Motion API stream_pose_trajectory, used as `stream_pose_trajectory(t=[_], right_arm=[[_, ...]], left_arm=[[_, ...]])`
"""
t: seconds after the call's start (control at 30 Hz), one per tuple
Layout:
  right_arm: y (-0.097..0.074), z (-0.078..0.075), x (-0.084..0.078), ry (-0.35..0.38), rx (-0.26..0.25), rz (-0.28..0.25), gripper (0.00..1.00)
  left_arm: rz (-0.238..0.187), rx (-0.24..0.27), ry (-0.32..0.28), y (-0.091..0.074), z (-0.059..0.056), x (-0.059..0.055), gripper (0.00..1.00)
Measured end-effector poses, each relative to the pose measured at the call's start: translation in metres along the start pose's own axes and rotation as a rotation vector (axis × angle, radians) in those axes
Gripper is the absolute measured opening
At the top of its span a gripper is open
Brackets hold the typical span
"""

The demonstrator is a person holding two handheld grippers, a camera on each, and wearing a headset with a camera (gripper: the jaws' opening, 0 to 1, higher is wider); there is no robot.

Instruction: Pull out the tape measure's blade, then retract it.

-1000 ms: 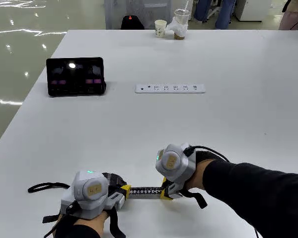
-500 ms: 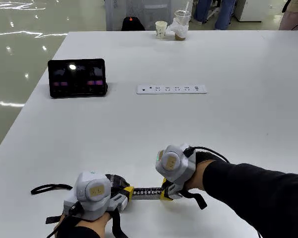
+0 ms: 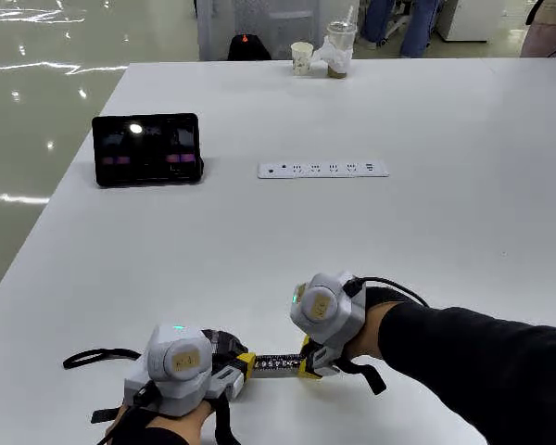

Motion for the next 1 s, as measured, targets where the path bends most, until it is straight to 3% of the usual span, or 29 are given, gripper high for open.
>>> stream_pose_trajectory(t=[1.0], right_arm=[[0.008,0.003,0.013,-0.012,-0.004,-0.027,0.11]], left_arm=[[0.002,-0.007,-0.008,-0.001,0.001,0.0,0.6]])
Point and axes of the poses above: the centre of the closed fingertips' face, and the gripper's own axes: y roughly forward along the fingers, z roughly to its left, x roughly out of its top, the point moved 7 cm from there along -y, roughly backward along the fingers, and after that the axes turned 7 degrees about -y, right-handed, at the moved point
